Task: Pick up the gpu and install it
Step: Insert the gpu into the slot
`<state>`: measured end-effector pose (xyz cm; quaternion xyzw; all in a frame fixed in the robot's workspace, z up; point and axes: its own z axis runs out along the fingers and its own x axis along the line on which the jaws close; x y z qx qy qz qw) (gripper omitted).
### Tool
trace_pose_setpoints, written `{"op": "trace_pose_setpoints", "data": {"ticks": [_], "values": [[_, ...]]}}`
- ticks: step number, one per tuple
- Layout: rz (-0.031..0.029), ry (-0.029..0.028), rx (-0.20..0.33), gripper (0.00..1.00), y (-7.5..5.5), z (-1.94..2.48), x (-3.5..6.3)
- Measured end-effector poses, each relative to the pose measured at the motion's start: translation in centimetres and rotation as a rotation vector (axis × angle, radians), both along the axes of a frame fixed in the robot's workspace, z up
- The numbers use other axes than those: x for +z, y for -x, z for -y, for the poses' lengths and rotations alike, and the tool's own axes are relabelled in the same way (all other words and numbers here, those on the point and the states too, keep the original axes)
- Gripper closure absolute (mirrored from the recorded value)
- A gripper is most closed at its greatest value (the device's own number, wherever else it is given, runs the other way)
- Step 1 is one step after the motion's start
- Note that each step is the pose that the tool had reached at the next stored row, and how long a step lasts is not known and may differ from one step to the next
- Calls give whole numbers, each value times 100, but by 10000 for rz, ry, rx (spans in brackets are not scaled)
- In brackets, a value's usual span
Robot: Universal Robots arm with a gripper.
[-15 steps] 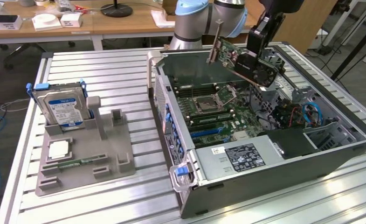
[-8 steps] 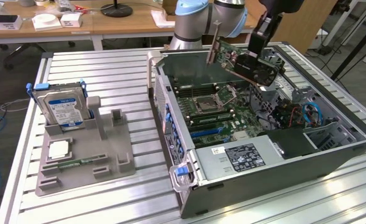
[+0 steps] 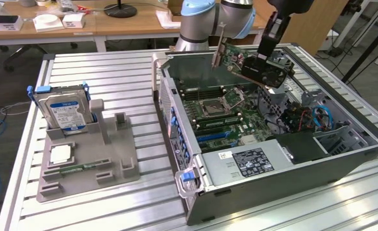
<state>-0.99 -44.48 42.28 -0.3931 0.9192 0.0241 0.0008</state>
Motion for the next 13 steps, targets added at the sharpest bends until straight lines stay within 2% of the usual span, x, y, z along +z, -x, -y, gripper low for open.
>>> {"op": "trace_pose_setpoints", "data": {"ticks": [13], "values": [[0, 0, 1408, 74, 0, 0, 0]]}}
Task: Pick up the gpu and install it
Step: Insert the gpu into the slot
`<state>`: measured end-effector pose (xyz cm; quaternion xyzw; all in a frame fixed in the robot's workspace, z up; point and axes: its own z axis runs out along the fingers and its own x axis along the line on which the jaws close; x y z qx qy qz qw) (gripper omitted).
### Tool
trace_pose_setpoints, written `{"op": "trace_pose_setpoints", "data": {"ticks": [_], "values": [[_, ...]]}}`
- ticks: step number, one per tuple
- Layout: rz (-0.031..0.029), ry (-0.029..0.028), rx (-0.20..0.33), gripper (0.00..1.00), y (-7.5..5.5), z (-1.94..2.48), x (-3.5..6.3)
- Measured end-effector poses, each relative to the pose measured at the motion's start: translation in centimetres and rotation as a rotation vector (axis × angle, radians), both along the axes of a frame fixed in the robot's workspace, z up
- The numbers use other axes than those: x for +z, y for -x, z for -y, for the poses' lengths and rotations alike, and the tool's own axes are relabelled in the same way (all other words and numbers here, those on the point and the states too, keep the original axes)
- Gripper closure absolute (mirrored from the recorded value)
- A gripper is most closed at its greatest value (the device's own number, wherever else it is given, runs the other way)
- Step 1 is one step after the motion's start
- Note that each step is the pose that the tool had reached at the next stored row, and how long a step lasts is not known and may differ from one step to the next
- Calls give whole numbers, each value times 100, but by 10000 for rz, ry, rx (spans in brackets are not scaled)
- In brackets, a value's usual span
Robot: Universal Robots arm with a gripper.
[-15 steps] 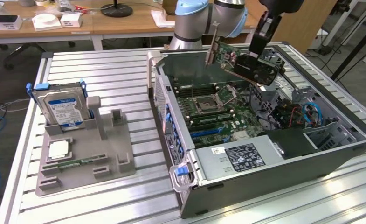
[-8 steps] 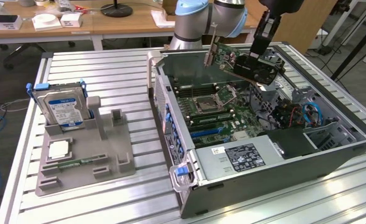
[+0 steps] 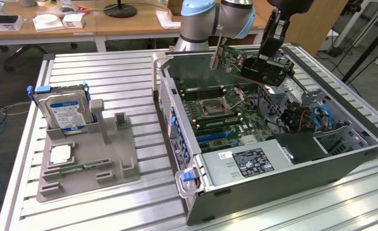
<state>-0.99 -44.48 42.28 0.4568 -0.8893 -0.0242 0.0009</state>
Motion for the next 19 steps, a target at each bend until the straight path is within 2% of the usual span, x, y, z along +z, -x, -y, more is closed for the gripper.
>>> {"op": "trace_pose_setpoints", "data": {"ticks": [8, 19], "values": [[1, -1, 977, 74, 0, 0, 0], [0, 0, 1977, 74, 0, 0, 0]]}}
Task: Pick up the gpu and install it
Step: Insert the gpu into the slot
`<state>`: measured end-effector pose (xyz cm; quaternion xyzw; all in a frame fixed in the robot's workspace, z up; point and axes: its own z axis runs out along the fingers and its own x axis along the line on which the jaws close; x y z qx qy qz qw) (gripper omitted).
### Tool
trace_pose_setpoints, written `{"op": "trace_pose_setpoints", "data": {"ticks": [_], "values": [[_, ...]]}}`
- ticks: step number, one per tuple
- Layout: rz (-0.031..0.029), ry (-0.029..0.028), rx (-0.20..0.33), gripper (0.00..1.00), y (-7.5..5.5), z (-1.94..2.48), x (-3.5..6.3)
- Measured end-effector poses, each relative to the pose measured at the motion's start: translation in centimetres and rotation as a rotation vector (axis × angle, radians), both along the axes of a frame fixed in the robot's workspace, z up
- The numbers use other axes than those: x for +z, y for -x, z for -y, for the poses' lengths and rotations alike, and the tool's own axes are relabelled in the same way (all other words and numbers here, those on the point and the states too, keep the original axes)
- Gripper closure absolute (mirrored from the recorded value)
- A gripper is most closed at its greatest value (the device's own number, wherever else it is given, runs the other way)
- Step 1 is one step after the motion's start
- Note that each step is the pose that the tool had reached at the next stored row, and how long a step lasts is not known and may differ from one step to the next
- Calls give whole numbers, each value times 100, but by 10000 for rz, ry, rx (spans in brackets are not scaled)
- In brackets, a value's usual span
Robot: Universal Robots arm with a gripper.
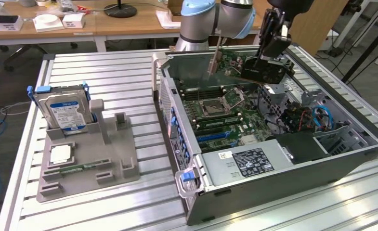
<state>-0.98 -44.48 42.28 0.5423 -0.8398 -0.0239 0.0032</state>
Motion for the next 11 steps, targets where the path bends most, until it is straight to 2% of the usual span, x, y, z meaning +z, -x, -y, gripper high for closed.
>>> {"op": "trace_pose_setpoints", "data": {"ticks": [4, 11], "values": [[0, 0, 312, 74, 0, 0, 0], [0, 0, 340, 74, 0, 0, 0]]}}
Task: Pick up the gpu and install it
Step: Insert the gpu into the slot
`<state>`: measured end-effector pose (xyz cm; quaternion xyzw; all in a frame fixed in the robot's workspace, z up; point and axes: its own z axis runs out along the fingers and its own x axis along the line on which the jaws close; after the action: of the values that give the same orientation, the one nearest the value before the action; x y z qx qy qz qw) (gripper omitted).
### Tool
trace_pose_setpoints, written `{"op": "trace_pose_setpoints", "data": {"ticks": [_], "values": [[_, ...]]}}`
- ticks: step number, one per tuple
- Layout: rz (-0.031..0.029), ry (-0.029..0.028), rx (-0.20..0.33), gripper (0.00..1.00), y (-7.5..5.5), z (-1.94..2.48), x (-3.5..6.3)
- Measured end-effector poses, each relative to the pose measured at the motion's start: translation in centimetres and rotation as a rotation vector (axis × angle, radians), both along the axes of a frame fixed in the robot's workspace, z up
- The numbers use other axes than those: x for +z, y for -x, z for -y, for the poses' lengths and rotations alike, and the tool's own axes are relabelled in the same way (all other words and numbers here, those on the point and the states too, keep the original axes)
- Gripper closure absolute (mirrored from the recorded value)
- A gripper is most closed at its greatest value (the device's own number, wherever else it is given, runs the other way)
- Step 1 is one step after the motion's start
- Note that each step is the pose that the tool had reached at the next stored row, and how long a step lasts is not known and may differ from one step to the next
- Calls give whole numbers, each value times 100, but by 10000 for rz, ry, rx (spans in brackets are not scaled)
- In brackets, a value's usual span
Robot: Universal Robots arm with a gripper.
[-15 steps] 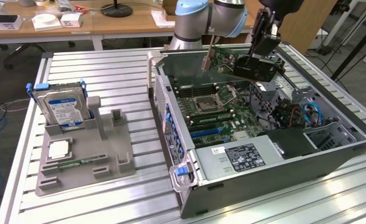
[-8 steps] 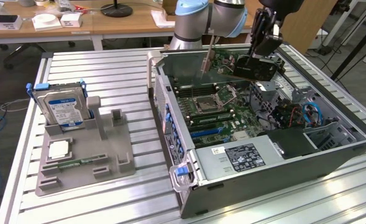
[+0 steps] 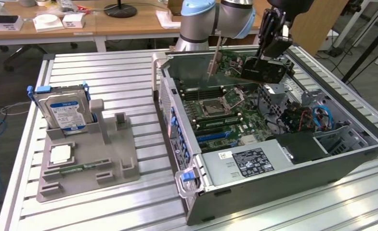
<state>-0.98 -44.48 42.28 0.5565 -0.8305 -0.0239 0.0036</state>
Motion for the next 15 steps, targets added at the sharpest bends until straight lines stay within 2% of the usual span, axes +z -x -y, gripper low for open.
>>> {"op": "trace_pose_setpoints", "data": {"ticks": [3, 15], "values": [[0, -1, 233, 74, 0, 0, -1], [0, 0, 2422, 74, 0, 0, -4]]}}
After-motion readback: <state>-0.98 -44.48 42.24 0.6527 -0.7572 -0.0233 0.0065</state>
